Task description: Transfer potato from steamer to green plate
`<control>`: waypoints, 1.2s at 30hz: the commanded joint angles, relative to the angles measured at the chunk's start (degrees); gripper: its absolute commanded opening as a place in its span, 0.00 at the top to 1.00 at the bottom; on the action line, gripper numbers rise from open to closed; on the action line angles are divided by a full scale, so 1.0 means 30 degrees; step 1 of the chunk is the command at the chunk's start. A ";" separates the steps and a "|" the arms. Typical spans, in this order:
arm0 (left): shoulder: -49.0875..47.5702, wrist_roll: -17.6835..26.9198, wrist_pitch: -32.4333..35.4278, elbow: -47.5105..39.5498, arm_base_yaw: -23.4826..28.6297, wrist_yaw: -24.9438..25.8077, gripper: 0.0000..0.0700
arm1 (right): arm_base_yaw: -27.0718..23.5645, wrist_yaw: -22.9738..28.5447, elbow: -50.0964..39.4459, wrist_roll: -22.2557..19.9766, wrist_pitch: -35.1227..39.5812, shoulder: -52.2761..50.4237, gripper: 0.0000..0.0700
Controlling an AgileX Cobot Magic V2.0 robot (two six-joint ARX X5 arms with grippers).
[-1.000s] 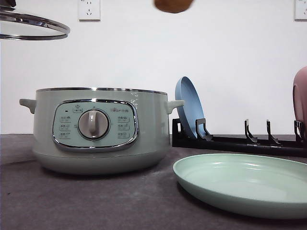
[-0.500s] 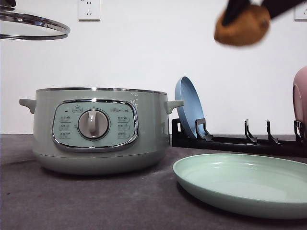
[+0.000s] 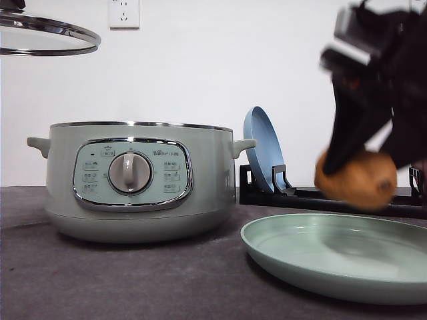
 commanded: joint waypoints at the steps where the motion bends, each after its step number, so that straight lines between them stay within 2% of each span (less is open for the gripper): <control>1: -0.0197 0.0160 0.0867 0.0481 0.0000 0.0022 1.00 | 0.0248 0.0387 -0.0172 0.0908 0.0645 0.0371 0.84; 11: -0.0197 0.0158 0.0867 0.0481 0.0000 0.0029 1.00 | 0.0594 0.1562 -0.0411 0.0875 0.1180 0.2295 0.83; 15: -0.0197 0.0160 0.0860 0.0481 0.0000 0.0039 1.00 | 0.0645 0.1579 -0.0411 0.0832 0.1406 0.2851 0.78; 20: -0.0197 0.0153 0.0867 0.0481 0.0000 0.0148 1.00 | 0.0674 0.1537 -0.0411 0.0822 0.1836 0.2885 0.61; 25: -0.0197 0.0146 0.0867 0.0481 -0.0065 0.0578 1.00 | 0.0667 0.1469 -0.0404 0.0829 0.1811 0.2849 0.35; 28: -0.0197 0.0146 0.0853 0.0481 -0.0351 0.0590 1.00 | 0.0667 0.1477 -0.0404 0.0829 0.1804 0.2750 0.24; 36: -0.0139 0.0037 0.0827 0.0481 -0.1933 0.0642 1.00 | 0.0597 0.2149 -0.0163 0.0482 0.1607 0.0928 0.21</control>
